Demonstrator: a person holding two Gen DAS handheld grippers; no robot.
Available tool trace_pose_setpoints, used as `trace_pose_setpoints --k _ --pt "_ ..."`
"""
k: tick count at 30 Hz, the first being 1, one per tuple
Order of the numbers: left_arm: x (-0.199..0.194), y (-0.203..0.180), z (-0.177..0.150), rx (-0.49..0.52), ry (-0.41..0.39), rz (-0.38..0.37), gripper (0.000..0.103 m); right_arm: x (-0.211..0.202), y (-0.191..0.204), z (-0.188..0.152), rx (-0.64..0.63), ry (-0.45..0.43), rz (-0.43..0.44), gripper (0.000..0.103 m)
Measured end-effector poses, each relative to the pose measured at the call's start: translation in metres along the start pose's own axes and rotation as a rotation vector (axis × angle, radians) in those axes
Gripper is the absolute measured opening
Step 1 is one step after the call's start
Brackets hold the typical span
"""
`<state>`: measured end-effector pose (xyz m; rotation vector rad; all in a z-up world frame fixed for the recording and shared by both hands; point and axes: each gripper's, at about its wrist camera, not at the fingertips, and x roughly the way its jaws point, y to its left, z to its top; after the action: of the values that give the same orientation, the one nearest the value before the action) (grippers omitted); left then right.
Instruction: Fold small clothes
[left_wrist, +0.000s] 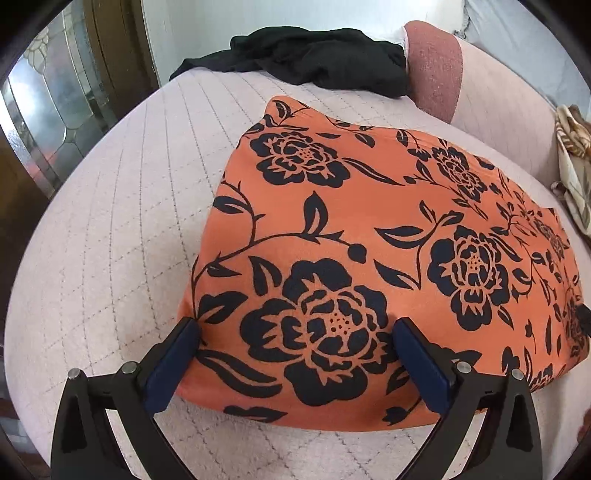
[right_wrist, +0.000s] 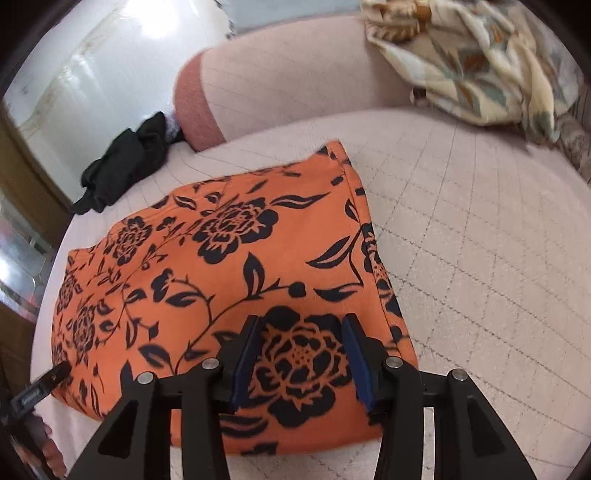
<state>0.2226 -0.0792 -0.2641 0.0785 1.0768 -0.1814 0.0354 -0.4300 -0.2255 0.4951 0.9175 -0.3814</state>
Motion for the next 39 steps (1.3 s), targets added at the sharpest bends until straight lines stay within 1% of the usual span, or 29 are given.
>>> trace_pose_setpoints --k 1,4,5,6,7,8,9,12,14,15,18,19,21,23,25,27,29,31,33,36,39 --pt "-0.002 0.001 0.0 -0.009 0.003 -0.006 0.103 -0.007 0.001 -0.002 0.021 0.011 0.01 0.049" --pt "-0.023 0.007 -0.011 -0.046 -0.008 -0.03 0.103 -0.026 -0.004 -0.014 0.097 0.002 0.101 0.049" --pt "-0.03 0.012 -0.016 -0.065 -0.012 -0.037 0.103 -0.031 -0.006 -0.018 0.111 -0.004 0.118 0.05" --pt "-0.037 0.018 -0.021 -0.1 -0.012 -0.057 0.103 -0.037 -0.008 -0.022 0.125 -0.009 0.132 0.054" --pt "-0.044 0.026 -0.026 -0.15 -0.01 -0.103 0.103 -0.043 -0.014 -0.029 0.158 -0.013 0.161 0.056" --pt "-0.046 0.036 -0.032 -0.19 -0.009 -0.153 0.103 -0.046 -0.018 -0.033 0.188 -0.01 0.184 0.056" --pt "-0.05 0.042 -0.041 -0.22 -0.01 -0.18 0.103 -0.049 -0.023 -0.037 0.219 -0.003 0.207 0.057" --pt "-0.057 0.066 -0.074 -0.317 0.003 -0.22 0.103 -0.051 -0.038 -0.049 0.321 0.024 0.263 0.057" --pt "-0.054 0.078 -0.091 -0.392 0.029 -0.288 0.103 -0.05 -0.041 -0.054 0.364 0.038 0.302 0.058" --pt "-0.057 0.083 -0.096 -0.423 0.009 -0.323 0.103 -0.049 -0.042 -0.056 0.38 0.048 0.326 0.058" --pt "-0.065 0.087 -0.096 -0.45 -0.044 -0.394 0.103 -0.048 -0.04 -0.061 0.409 0.049 0.362 0.06" --pt "-0.063 0.086 -0.094 -0.45 -0.043 -0.417 0.103 -0.047 -0.04 -0.062 0.413 0.049 0.372 0.061" --pt "-0.051 0.082 -0.093 -0.468 -0.015 -0.476 0.103 -0.045 -0.042 -0.062 0.438 0.052 0.398 0.061" --pt "-0.049 0.077 -0.087 -0.48 -0.044 -0.48 0.103 -0.041 -0.047 -0.063 0.478 0.058 0.434 0.063" --pt "-0.04 0.072 -0.074 -0.483 -0.052 -0.545 0.103 -0.035 -0.053 -0.065 0.527 0.072 0.465 0.064" --pt "-0.024 0.069 -0.066 -0.525 -0.04 -0.604 0.103 -0.027 -0.057 -0.066 0.561 0.089 0.483 0.064" --pt "-0.021 0.067 -0.063 -0.537 -0.059 -0.597 0.103 -0.016 -0.06 -0.068 0.598 0.108 0.492 0.064" --pt "-0.02 0.065 -0.057 -0.549 -0.08 -0.604 0.103 -0.005 -0.063 -0.068 0.636 0.126 0.514 0.064" --pt "-0.016 0.062 -0.052 -0.554 -0.086 -0.613 0.103 0.008 -0.065 -0.066 0.668 0.133 0.517 0.064" --pt "-0.011 0.057 -0.043 -0.557 -0.102 -0.638 0.102 0.019 -0.062 -0.054 0.676 0.096 0.533 0.065" --pt "-0.008 0.056 -0.039 -0.573 -0.129 -0.676 0.102 0.031 -0.06 -0.044 0.697 0.082 0.547 0.065"
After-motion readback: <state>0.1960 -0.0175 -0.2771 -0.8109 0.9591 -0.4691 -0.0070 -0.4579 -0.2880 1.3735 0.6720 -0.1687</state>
